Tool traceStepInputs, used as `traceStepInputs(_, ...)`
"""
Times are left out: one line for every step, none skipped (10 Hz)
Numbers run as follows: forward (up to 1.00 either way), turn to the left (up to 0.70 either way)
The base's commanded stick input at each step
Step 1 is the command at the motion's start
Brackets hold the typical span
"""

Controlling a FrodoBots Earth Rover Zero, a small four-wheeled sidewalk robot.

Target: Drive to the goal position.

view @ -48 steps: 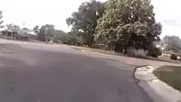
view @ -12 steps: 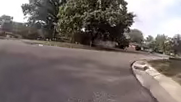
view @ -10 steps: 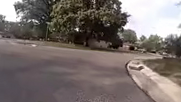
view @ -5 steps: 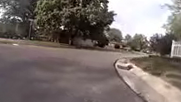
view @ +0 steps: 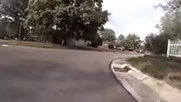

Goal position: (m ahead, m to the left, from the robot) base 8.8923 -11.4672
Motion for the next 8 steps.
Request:
traceStepInputs(1.0, 0.0)
traceStepInputs(1.0, 0.07)
traceStepInputs(1.0, 0.4)
traceStepInputs(1.0, 0.4)
traceStepInputs(1.0, 0.0)
traceStepInputs(1.0, 0.0)
traceStepInputs(1.0, 0.0)
traceStepInputs(1.0, 0.0)
